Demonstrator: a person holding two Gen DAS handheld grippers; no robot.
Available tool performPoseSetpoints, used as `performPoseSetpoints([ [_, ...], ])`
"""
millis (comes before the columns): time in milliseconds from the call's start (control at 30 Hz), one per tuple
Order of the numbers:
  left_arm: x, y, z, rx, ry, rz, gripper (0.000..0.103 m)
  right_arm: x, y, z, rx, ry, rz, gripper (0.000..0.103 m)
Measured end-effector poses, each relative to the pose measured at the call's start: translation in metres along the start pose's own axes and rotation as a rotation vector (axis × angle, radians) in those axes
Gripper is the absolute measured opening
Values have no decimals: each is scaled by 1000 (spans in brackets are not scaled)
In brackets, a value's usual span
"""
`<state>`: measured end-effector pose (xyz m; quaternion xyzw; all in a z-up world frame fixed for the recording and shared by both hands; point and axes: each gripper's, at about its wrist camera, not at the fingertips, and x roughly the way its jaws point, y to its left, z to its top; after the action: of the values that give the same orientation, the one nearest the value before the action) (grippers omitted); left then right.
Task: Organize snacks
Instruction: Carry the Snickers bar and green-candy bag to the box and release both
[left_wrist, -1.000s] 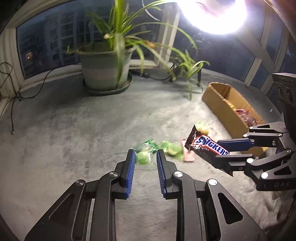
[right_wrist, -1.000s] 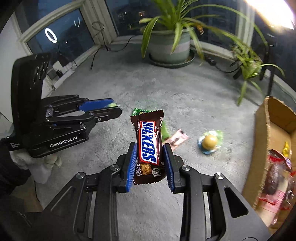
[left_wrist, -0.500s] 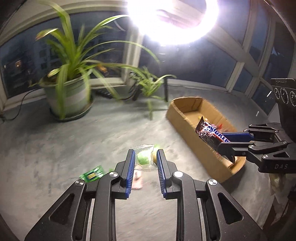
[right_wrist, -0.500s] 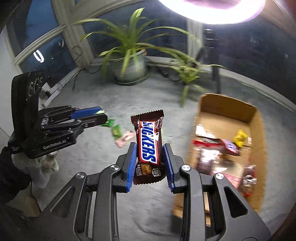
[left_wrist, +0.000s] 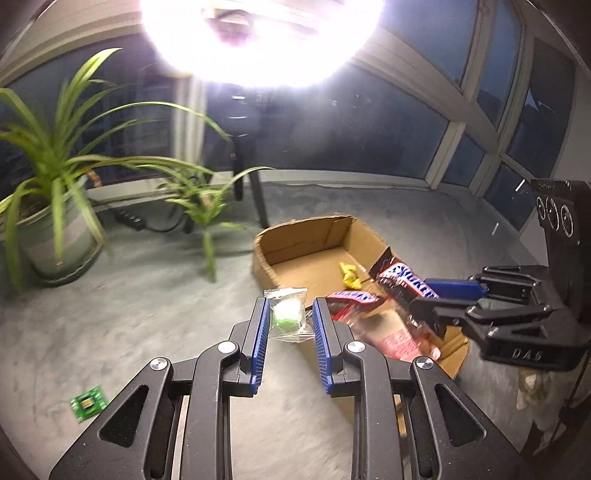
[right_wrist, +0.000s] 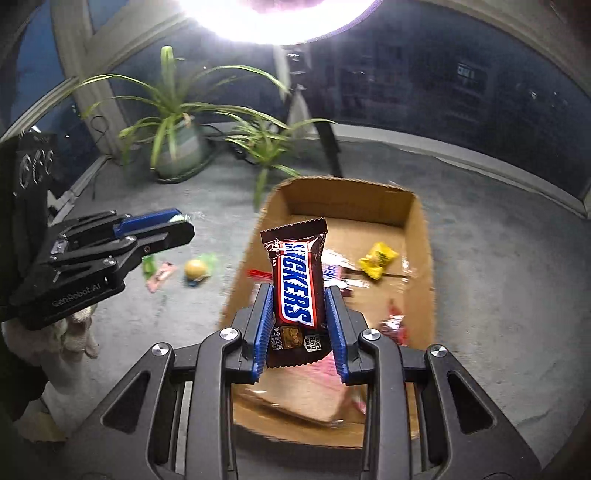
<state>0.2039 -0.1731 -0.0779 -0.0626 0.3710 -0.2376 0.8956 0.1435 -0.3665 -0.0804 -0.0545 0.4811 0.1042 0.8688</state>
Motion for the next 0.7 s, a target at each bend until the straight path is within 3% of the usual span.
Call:
performPoseSetpoints([
  [267, 37, -25, 15, 16, 35, 1, 22, 20, -38, 1, 64, 29, -37, 30],
  [633, 59, -50, 22, 52, 57, 2, 23, 35, -47, 0, 74, 54, -42, 30],
  [700, 58, -52, 23, 62, 57, 4, 29, 34, -47, 0, 73, 51, -40, 30],
])
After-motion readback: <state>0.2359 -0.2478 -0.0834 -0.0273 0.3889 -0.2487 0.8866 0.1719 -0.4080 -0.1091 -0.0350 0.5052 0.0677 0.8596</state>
